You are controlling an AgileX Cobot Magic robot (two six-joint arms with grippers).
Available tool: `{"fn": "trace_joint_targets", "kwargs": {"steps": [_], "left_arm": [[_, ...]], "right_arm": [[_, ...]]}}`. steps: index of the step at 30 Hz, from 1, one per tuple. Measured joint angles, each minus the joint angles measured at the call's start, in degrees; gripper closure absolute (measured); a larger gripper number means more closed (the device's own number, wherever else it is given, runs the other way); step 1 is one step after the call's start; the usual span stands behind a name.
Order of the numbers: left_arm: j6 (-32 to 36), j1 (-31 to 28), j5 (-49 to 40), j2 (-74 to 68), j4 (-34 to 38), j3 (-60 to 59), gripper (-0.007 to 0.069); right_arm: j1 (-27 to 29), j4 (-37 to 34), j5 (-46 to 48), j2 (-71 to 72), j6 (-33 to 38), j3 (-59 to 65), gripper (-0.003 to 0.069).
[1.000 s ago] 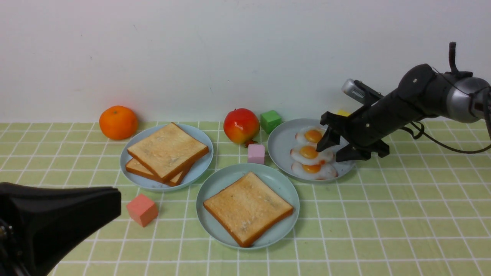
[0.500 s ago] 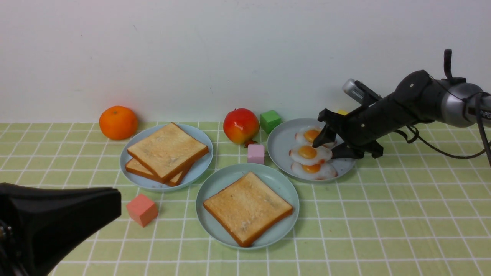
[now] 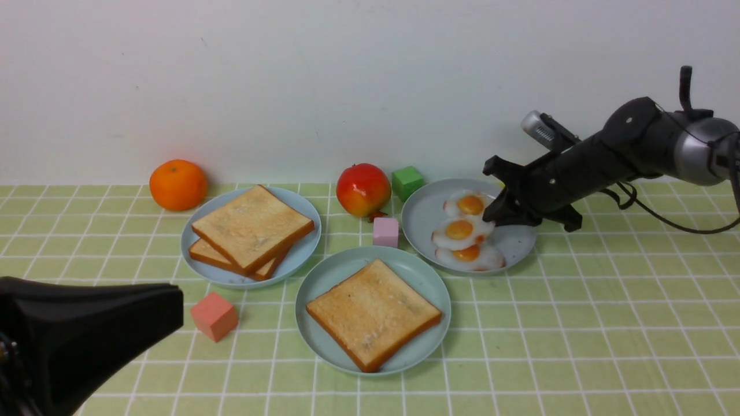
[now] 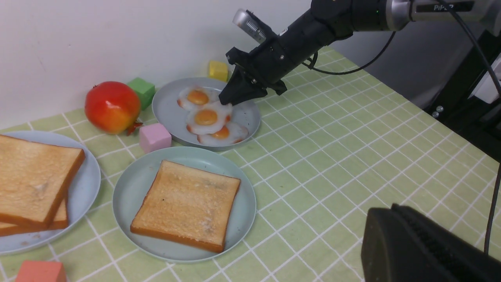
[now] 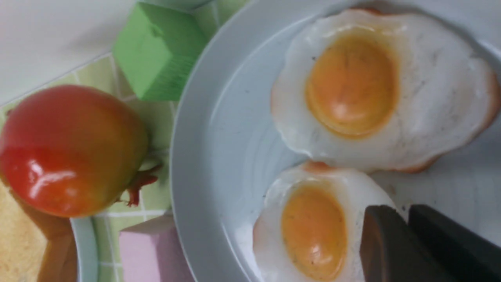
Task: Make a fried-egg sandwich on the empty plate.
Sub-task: Use the right arm to grab a fried egg, then use the right arm to place the fried egg on the slice of bread in the middle
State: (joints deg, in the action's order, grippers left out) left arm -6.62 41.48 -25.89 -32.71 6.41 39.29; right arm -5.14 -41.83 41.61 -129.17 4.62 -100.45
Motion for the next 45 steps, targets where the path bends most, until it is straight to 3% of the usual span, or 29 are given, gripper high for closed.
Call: {"fn": "trace_joint_targets", "kwargs": {"steps": [6,11,16,23,30,34,37,42,43,45], "left_arm": [[0.0,0.0,0.0,0.0,-1.07,0.0,0.0637],[0.0,0.0,0.0,0.0,-3.38,0.0,0.0636],[0.0,0.0,-0.55,0.0,-4.65,0.0,0.0636],[0.0,0.0,-1.13,0.0,-4.83,0.0,0.0636],[0.0,0.0,-1.85,0.04,-5.02,0.0,0.0635],[0.0,0.0,-2.0,0.04,-5.13,0.0,0.0635],[0.0,0.0,-2.14,0.04,-5.19,0.0,0.0635],[0.0,0.0,-2.32,0.04,-5.19,0.0,0.0635],[0.0,0.0,-2.67,0.04,-5.19,0.0,0.0635],[0.0,0.0,-3.28,0.04,-5.19,0.0,0.0635]], "right_arm": [[0.0,-1.84,4.04,3.95,2.78,0.2,0.0592],[-0.11,-7.57,10.54,10.63,7.61,0.82,0.0592],[-4.09,-10.06,13.33,18.78,11.71,8.46,0.0592],[-14.98,-15.37,1.09,20.44,16.59,23.35,0.0592],[-16.52,-23.38,-5.55,16.37,18.99,24.26,0.0592],[-16.52,-24.59,-6.93,14.3,19.05,24.26,0.0587],[-16.52,-22.94,-7.51,13.94,19.07,24.26,0.0553],[-15.55,-18.02,-9.17,13.94,19.12,24.26,0.0386],[-14.26,-16.31,-8.74,14.15,19.12,24.26,0.0321],[-13.16,-15.24,-7.74,14.54,19.12,24.26,0.0283]]}}
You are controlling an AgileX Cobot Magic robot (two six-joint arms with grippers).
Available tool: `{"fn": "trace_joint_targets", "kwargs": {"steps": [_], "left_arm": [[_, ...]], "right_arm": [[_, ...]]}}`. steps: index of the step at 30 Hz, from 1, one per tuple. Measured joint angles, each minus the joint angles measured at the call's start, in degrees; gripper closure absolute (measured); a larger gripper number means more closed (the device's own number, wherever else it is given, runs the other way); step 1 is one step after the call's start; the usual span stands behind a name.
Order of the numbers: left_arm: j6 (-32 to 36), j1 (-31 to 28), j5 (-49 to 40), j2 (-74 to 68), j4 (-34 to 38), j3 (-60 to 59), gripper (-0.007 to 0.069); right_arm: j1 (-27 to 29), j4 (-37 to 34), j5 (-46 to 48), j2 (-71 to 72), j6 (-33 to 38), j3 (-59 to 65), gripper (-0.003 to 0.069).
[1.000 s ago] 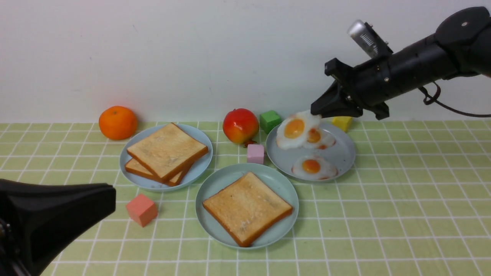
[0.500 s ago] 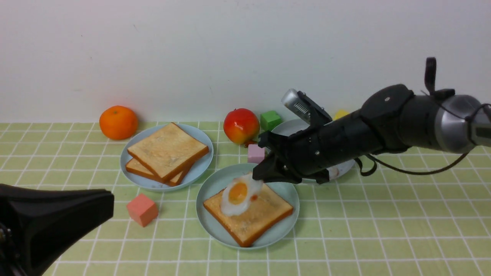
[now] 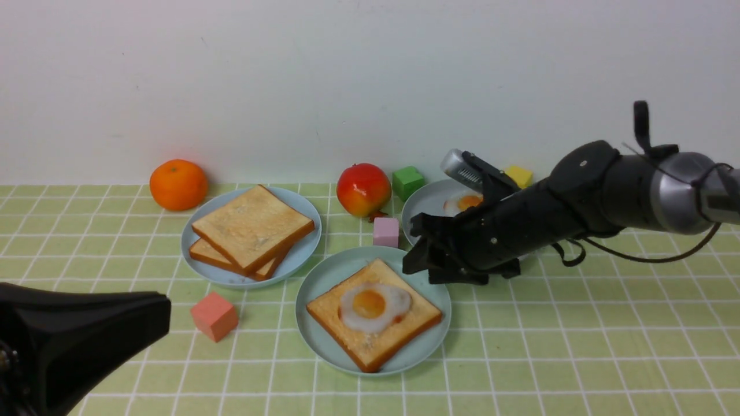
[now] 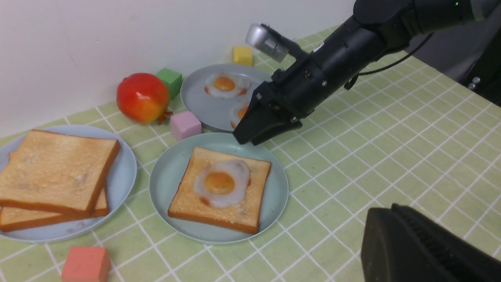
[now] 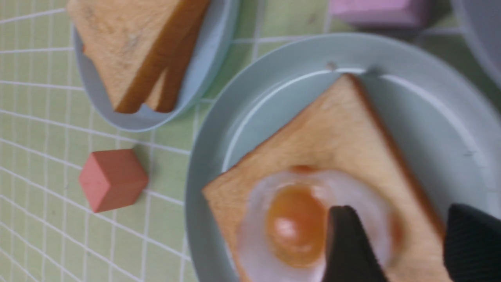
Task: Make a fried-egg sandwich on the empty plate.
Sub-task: Use the left arm to grab a slice of bread
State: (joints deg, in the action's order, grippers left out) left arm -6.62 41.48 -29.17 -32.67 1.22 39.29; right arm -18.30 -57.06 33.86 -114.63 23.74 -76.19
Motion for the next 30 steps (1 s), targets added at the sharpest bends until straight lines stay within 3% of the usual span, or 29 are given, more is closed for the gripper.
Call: {"fn": "trace_joint_targets", "kwargs": {"steps": [1,5,11,15,22,23,30], "left_arm": [[-0.07,0.0,-0.79,-0.55,0.11,-0.07,0.0634],[-2.19,0.0,-1.58,-3.62,0.16,-0.27,0.0631],[-8.44,-0.51,-2.15,-19.99,-1.83,1.02,0.063],[-6.53,-5.42,-2.68,-32.69,-1.79,7.07,0.0638],[8.38,-17.49,-6.03,-49.13,7.74,19.25,0.0638],[12.83,-19.79,-6.13,-53.01,9.92,22.29,0.0638],[20.09,-24.82,-4.27,-65.95,10.08,31.93,0.061]], "right_arm": [[1.84,1.76,2.46,1.35,0.0,0.0,0.0252],[4.59,6.09,8.22,6.01,-0.63,0.0,0.0272],[5.99,24.06,21.92,22.34,-7.33,0.0,0.0532],[3.78,33.42,26.12,33.69,-11.79,1.83,0.0662],[0.45,37.56,27.18,49.93,-13.96,8.0,0.0664],[0.14,37.56,27.23,54.06,-14.01,9.71,0.0662],[-0.05,38.27,27.61,64.38,-14.01,14.61,0.0658]]}}
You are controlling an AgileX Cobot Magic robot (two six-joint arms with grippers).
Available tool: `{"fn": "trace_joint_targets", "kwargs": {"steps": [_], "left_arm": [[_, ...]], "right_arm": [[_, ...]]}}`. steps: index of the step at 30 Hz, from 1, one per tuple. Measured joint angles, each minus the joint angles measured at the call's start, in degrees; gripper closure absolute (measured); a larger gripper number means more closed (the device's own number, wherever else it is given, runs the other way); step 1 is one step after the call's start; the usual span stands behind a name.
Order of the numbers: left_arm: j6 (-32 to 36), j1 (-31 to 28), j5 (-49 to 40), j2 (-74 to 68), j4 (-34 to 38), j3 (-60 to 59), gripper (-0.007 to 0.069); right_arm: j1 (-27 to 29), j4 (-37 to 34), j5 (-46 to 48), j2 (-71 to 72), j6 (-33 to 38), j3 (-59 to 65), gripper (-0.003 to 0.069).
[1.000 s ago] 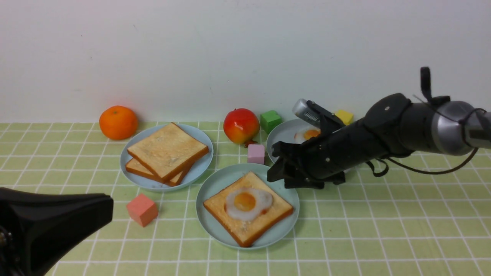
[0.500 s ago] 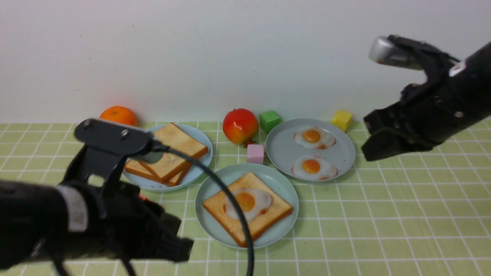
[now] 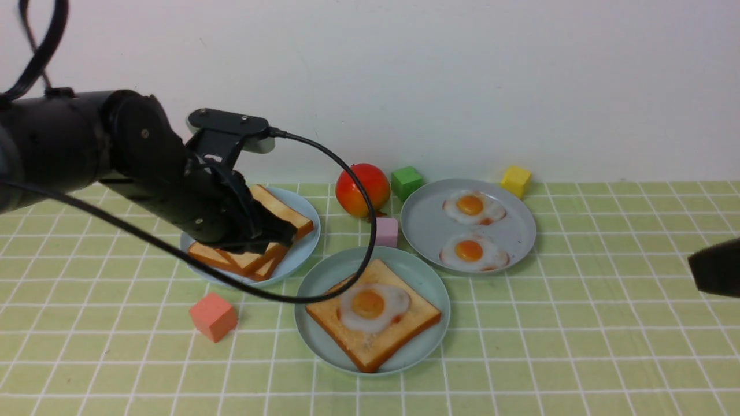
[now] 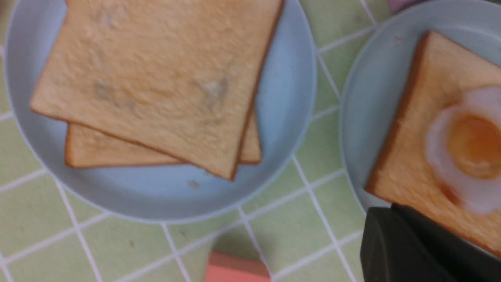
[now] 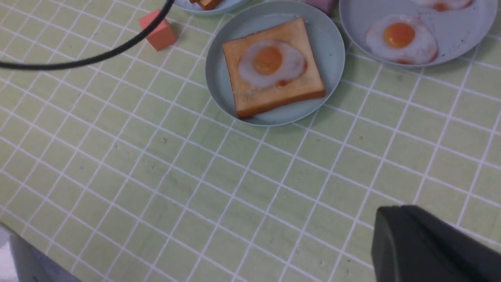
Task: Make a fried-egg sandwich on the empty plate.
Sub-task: Use the left arm to grab a slice of bread
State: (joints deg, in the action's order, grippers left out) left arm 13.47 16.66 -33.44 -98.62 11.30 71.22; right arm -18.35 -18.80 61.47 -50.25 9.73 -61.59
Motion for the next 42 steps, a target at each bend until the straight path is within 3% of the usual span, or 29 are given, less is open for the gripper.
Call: {"fn": "trace_joint_targets", "kwargs": {"steps": [10,13,21,31,42], "left_arm": [[6.34,-0.27,3.8,-9.59,-9.56,4.93,0.0252],[6.44,-0.27,3.95,-11.38,-10.78,4.93,0.0204],[1.31,-0.27,6.12,-13.44,-14.99,4.93,0.0211],[-0.86,-0.27,6.69,-13.44,-18.73,4.93,0.0316],[-0.86,-0.27,7.61,-16.13,-19.82,5.44,0.0239]], "right_arm": [[0.0,0.55,0.36,3.49,-0.05,3.17,0.0655],[0.0,0.41,0.43,3.49,-0.05,4.28,0.0652],[0.0,-0.38,0.58,3.49,-0.18,5.19,0.065],[0.0,-1.15,0.58,3.49,-0.46,5.21,0.065],[0.0,-1.45,0.58,3.49,-0.46,5.32,0.0644]]}}
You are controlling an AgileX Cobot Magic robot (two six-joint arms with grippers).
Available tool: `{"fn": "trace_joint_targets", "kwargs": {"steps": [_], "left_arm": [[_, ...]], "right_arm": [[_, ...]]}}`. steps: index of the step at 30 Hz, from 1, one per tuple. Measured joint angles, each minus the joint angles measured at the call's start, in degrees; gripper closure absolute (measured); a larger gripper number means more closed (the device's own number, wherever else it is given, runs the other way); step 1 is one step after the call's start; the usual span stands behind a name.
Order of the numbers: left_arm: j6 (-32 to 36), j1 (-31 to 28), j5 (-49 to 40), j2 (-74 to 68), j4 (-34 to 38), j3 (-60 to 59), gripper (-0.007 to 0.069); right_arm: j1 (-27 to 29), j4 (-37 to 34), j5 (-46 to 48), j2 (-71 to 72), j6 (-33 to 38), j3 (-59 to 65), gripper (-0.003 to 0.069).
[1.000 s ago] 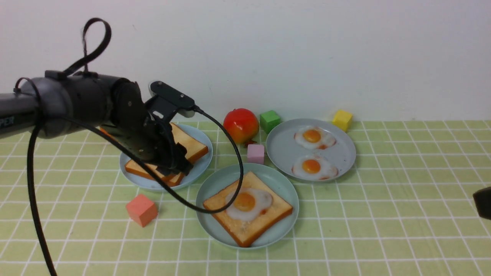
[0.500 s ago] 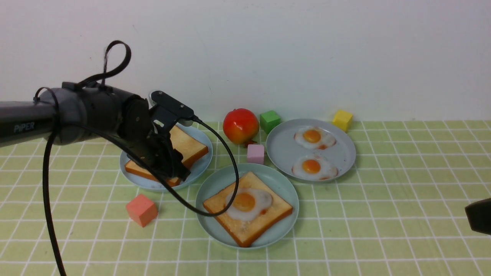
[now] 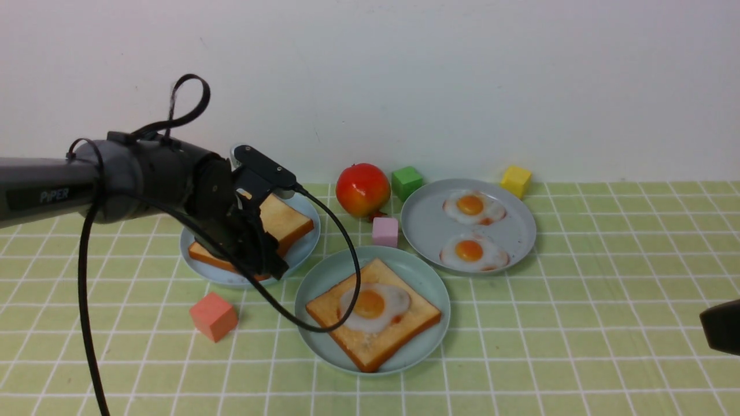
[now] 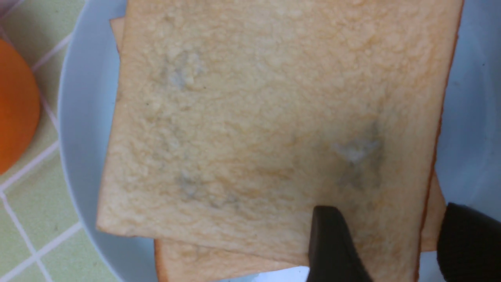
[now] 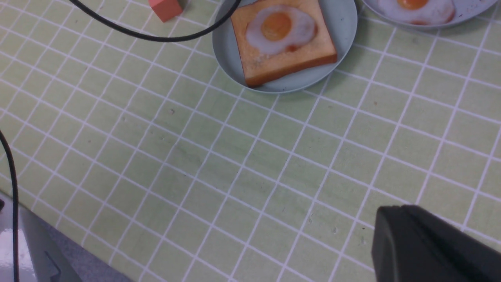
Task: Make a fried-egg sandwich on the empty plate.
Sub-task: Use the left arm to grab a slice of bread
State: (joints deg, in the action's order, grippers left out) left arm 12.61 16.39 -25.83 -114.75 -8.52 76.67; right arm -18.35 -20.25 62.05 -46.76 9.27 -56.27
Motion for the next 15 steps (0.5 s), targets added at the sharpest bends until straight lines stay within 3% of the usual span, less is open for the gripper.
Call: {"fn": "trace_joint_targets", "kwargs": {"steps": [3,7,13,15], "left_arm": [[0.0,0.0,0.2,-0.47,-0.22,0.26,0.0238],[0.0,0.0,0.14,-0.69,-0.29,0.45,0.029],[0.05,0.0,-0.06,-0.63,-0.71,0.45,0.0543],[0.19,0.0,-0.08,-0.29,-0.71,0.45,0.0595]], "right_arm": [[0.0,-0.34,0.3,0.0,-0.02,0.0,0.0643],[0.0,-1.2,0.68,0.0,-0.02,0.04,0.0643],[0.0,-1.42,0.75,0.19,-0.02,0.04,0.0643],[0.0,-1.42,0.75,0.26,-0.02,0.04,0.0643]]}}
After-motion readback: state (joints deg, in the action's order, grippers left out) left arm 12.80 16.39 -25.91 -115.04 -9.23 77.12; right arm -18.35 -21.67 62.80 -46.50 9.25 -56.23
